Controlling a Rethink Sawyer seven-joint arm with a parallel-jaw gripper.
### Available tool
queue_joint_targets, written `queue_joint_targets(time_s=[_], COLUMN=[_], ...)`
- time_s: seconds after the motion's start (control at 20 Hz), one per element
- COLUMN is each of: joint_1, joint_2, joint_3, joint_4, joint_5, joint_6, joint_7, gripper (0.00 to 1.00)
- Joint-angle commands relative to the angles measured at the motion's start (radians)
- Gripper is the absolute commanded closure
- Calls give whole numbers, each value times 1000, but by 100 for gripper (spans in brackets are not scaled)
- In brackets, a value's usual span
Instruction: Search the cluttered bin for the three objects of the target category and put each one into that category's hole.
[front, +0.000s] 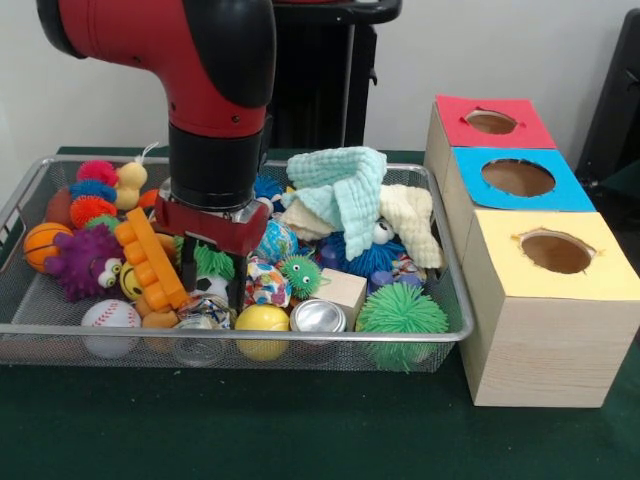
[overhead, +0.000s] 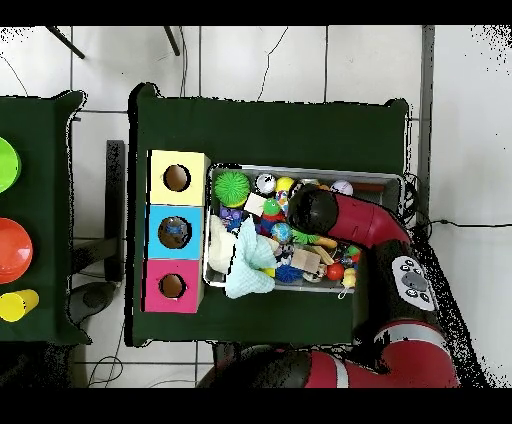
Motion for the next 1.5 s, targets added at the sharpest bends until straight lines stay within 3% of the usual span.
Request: queue_joint_targets(time_s=[0.05, 0.3, 0.5, 0.6, 0.8, 0.95, 1.05, 1.2, 1.5], joint_1=[-6, -38, -100, -135, -215, -243, -254, -240, -215], joint_2=[41, 7, 28, 61, 164, 204, 220, 231, 253], joint_3=[62, 54, 75, 87, 133, 148, 164, 160, 165], joint_4=[3, 56, 43, 5, -143, -199, -196, -152, -31], joint_5=[7, -18, -53, -73, -141, -203, -232, -252, -199], joint_6=[-8, -16, -28, -26, -5, -4, -28, -71, -149], joint_7=[92, 67, -3, -47, -187, -233, -218, -122, 63], gripper=[0, 0, 0, 0, 0, 0, 0, 0, 0])
